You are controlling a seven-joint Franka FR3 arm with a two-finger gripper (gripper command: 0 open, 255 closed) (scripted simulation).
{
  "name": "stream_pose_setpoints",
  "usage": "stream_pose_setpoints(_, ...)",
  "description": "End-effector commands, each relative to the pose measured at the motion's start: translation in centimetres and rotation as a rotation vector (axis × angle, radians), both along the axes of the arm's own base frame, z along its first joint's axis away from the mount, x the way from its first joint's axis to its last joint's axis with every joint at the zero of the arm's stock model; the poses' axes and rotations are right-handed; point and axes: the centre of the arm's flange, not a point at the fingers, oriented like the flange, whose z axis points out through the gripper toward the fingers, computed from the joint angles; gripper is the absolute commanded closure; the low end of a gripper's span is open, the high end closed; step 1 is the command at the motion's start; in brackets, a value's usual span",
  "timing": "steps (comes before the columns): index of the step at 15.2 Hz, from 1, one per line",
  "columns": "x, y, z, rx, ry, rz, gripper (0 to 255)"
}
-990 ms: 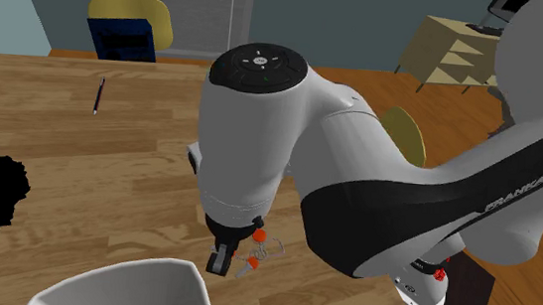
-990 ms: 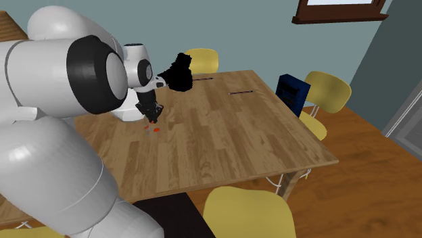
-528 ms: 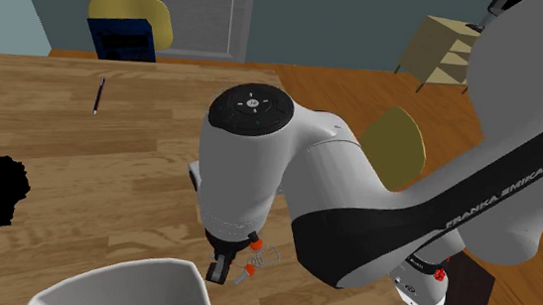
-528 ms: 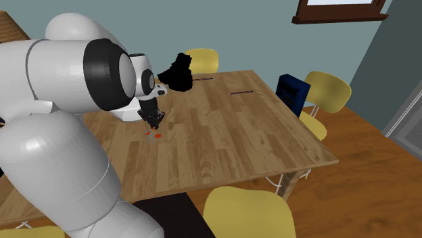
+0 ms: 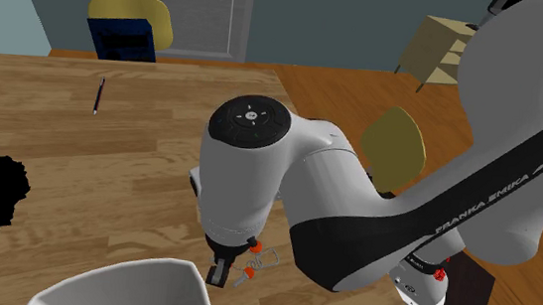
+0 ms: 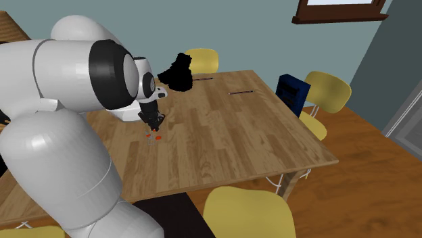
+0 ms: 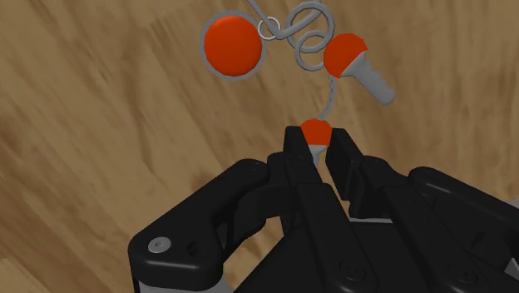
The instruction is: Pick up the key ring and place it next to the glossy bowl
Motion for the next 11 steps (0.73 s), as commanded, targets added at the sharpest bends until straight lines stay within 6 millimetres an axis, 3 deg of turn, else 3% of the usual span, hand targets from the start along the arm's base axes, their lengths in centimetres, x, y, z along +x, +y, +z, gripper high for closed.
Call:
stream_pose_setpoints(1,0.0,0.0,0.0,0.000,0.000,0.000,0)
stream_pose_setpoints(6,0.0,0.0,0.0,0.000,0.000,0.000,0)
stream_pose_setpoints(10,0.0,0.1,5.0,0.000,0.000,0.000,0)
stream_pose_setpoints(11,0.0,0.1,5.0,0.000,0.000,0.000,0)
